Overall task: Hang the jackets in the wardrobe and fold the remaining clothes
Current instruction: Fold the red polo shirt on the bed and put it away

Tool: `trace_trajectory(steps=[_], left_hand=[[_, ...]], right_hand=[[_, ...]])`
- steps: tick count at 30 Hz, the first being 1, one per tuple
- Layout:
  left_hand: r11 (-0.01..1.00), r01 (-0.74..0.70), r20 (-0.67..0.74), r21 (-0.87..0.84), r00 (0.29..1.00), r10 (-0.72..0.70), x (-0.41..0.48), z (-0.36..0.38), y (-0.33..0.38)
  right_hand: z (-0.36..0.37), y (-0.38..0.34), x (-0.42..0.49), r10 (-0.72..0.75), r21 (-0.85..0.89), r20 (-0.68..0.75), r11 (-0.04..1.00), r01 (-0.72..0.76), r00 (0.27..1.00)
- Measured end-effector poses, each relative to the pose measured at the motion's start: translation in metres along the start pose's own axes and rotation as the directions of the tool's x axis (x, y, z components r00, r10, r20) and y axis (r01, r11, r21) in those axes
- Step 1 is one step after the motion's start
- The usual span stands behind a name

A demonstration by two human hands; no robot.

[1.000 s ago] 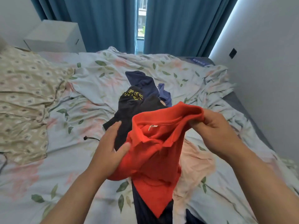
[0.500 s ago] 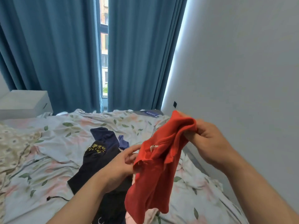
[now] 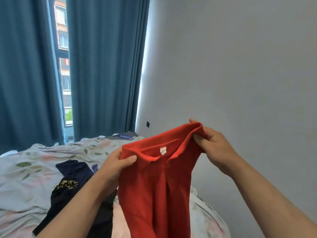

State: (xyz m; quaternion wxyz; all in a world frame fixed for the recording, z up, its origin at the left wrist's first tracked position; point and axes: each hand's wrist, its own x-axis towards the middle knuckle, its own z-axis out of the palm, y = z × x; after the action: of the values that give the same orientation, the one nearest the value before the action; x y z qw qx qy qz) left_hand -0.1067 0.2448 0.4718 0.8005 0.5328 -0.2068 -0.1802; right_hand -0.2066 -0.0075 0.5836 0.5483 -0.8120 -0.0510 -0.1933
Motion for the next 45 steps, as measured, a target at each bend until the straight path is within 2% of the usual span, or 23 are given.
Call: trace_trajectory(steps=[1, 3, 5, 8, 12, 16, 20, 23, 30, 34, 36, 38, 40, 42, 43, 45], left_hand=[[0.999, -0.037, -0.031, 0.031, 0.999, 0.038, 0.000, 0.002, 0.007], [0.961, -0.144, -0.068, 0.235, 0.984, 0.164, 0.000, 0.008, 0.018], [0.856, -0.229, -0.028, 0.464, 0.962, 0.272, 0.000, 0.018, 0.024], [0.695, -0.300, 0.034, 0.654, 0.929, 0.369, -0.001, 0.035, 0.029], [0.549, -0.305, 0.055, 0.778, 0.904, 0.425, 0.006, 0.060, 0.027], [0.511, -0.239, -0.002, 0.826, 0.904, 0.426, 0.025, 0.091, 0.016], [0.442, -0.200, -0.035, 0.874, 0.883, 0.468, 0.045, 0.121, 0.007], [0.444, -0.156, -0.086, 0.882, 0.875, 0.477, 0.056, 0.149, 0.000], [0.514, -0.107, -0.103, 0.851, 0.926, 0.364, 0.070, 0.196, -0.021], [0.624, -0.074, -0.099, 0.778, 0.966, 0.238, 0.080, 0.203, -0.031], [0.750, 0.001, -0.098, 0.662, 0.991, 0.086, 0.086, 0.199, -0.039], [0.863, 0.153, -0.030, 0.482, 0.987, -0.158, 0.092, 0.187, -0.050], [0.885, 0.279, 0.135, 0.373, 0.927, -0.349, 0.097, 0.174, -0.065], [0.877, 0.363, 0.281, 0.315, 0.847, -0.452, 0.104, 0.162, -0.085], [0.868, 0.401, 0.321, 0.292, 0.814, -0.484, 0.108, 0.157, -0.098], [0.843, 0.478, 0.297, 0.249, 0.790, -0.536, 0.118, 0.146, -0.130]], right_hand=[[-0.004, 0.001, -0.007, 0.015, -0.035, -0.022, 0.999, -0.016, 1.000], [-0.012, 0.007, -0.016, 0.029, -0.101, -0.066, 0.994, -0.036, 0.997], [-0.022, 0.012, -0.025, 0.046, -0.118, -0.126, 0.991, -0.061, 0.991], [-0.038, 0.019, -0.033, 0.054, -0.069, -0.135, 0.996, -0.063, 0.989], [-0.069, 0.037, -0.031, 0.012, -0.156, -0.178, 0.987, -0.040, 0.984], [-0.114, 0.058, -0.014, -0.108, -0.321, -0.139, 0.945, 0.059, 0.984], [-0.157, 0.083, 0.005, -0.115, -0.344, -0.046, 0.934, 0.092, 0.992], [-0.187, 0.097, 0.012, -0.094, -0.323, 0.035, 0.941, 0.100, 0.995], [-0.245, 0.111, 0.020, -0.059, -0.267, 0.117, 0.960, 0.089, 0.991], [-0.264, 0.118, 0.030, 0.026, -0.249, 0.203, 0.968, 0.026, 0.979], [-0.270, 0.124, 0.039, 0.165, -0.267, 0.322, 0.960, -0.077, 0.932], [-0.276, 0.133, 0.052, 0.321, -0.351, 0.467, 0.923, -0.160, 0.824], [-0.280, 0.147, 0.062, 0.440, -0.426, 0.586, 0.882, -0.203, 0.680], [-0.281, 0.168, 0.072, 0.498, -0.458, 0.668, 0.861, -0.223, 0.553], [-0.280, 0.182, 0.077, 0.518, -0.463, 0.692, 0.853, -0.241, 0.503], [-0.273, 0.216, 0.085, 0.558, -0.474, 0.708, 0.830, -0.296, 0.432]])
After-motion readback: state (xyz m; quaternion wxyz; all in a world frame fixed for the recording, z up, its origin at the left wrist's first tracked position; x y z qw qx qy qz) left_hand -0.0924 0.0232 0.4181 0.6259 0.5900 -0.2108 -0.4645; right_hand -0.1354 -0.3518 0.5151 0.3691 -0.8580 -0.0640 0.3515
